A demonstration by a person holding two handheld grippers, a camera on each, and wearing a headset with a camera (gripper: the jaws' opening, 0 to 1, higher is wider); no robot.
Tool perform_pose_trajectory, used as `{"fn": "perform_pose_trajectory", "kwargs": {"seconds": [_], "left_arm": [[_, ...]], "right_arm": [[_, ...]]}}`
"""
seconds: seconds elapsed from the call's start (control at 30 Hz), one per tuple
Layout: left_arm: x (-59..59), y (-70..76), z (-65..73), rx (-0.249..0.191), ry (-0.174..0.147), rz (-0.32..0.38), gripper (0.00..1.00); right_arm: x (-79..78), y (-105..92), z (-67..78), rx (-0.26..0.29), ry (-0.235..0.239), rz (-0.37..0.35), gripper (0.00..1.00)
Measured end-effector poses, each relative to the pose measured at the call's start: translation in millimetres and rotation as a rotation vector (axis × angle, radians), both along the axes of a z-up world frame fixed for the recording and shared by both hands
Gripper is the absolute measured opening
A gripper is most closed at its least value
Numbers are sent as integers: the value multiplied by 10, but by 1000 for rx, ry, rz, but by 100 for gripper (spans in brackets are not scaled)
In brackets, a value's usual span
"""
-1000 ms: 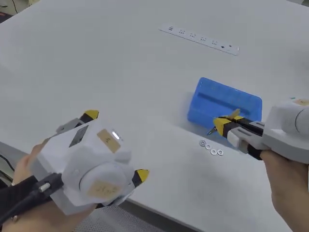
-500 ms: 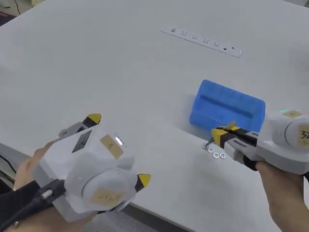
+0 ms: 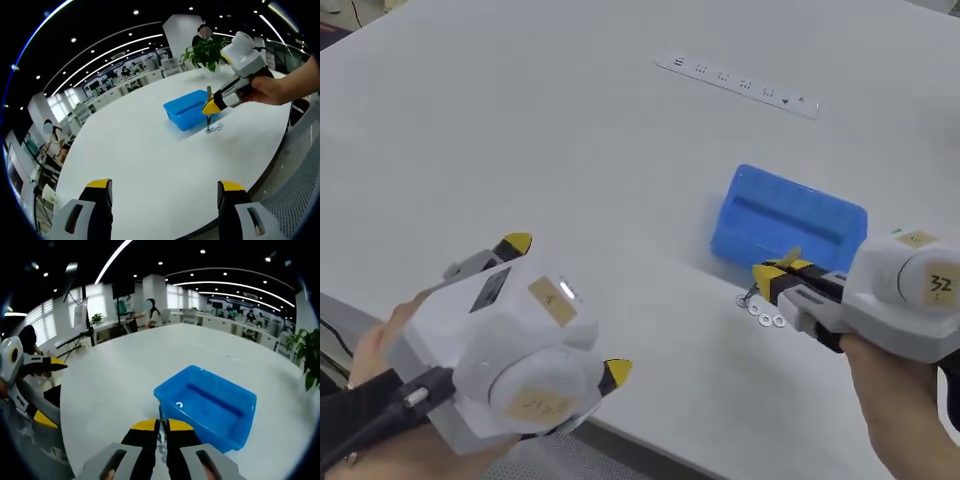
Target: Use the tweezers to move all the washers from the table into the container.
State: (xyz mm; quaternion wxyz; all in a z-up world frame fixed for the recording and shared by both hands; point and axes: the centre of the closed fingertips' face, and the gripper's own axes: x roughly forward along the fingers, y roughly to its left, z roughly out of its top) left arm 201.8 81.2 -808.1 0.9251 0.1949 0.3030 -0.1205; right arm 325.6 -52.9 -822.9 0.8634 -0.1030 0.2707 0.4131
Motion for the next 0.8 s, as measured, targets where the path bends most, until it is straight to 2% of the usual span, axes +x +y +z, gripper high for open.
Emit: {"fn": "perform_pose_trajectory", "kwargs": {"seconds": [0.13,0.53,0.8], "left_arm": [[2,-2,2,0,-1,0,88],[10,-6,15,-12,-2,1,88],[5,-17,12,-8,-3,-7,88]], "right_arm": [[13,1,0,6,-2,-10,2],[29,3,0,-29,-3,-1,1],[56,-11,0,-14,20,-16,1]]}}
